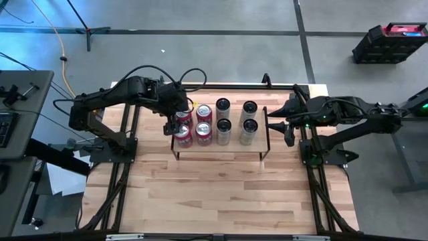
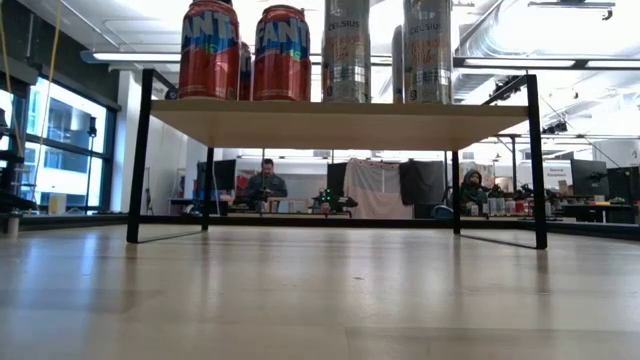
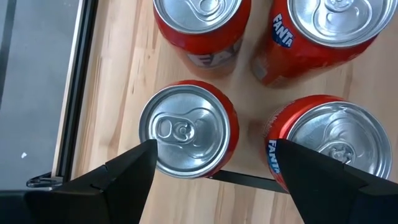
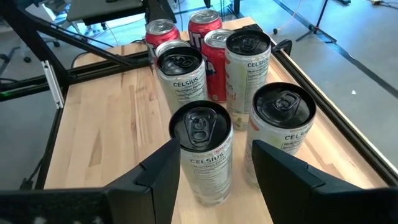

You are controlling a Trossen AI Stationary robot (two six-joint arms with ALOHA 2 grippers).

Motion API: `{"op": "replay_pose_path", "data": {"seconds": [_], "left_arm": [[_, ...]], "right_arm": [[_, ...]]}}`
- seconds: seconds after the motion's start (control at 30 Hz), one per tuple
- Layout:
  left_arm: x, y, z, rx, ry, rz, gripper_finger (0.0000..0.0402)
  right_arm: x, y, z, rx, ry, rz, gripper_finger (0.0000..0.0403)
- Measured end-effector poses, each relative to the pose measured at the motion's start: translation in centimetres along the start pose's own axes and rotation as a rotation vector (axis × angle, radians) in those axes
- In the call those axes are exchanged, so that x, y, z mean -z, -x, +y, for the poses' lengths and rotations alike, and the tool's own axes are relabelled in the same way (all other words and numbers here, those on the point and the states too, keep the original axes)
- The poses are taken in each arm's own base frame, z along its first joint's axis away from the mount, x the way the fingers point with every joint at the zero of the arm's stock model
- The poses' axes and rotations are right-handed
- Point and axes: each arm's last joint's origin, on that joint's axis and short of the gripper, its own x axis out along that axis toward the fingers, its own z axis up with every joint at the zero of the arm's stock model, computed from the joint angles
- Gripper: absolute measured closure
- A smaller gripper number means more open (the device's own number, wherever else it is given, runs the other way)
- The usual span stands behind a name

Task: Place canned beverage on shelf
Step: Adjust the soda cans on the shelf

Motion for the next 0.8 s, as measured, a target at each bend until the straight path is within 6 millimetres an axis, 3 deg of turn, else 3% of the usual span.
{"op": "replay_pose_path", "data": {"seconds": [0.37,0.7,0.8], "left_arm": [[-0.1,0.1,0.1,-0.015,0.003,-0.005,0.0086],[-1.3,3.5,0.6,-0.014,0.044,-0.198,0.0086],[-2.1,3.7,0.6,0.023,0.082,-0.285,0.0086]], "right_arm": [[0.0,0.0,0.0,0.0,-0.025,0.0,0.0219],[0.0,0.0,0.0,0.0,-0.023,-0.001,0.0219],[-0.1,0.0,0.0,-0.002,-0.024,-0.007,0.0219]]}}
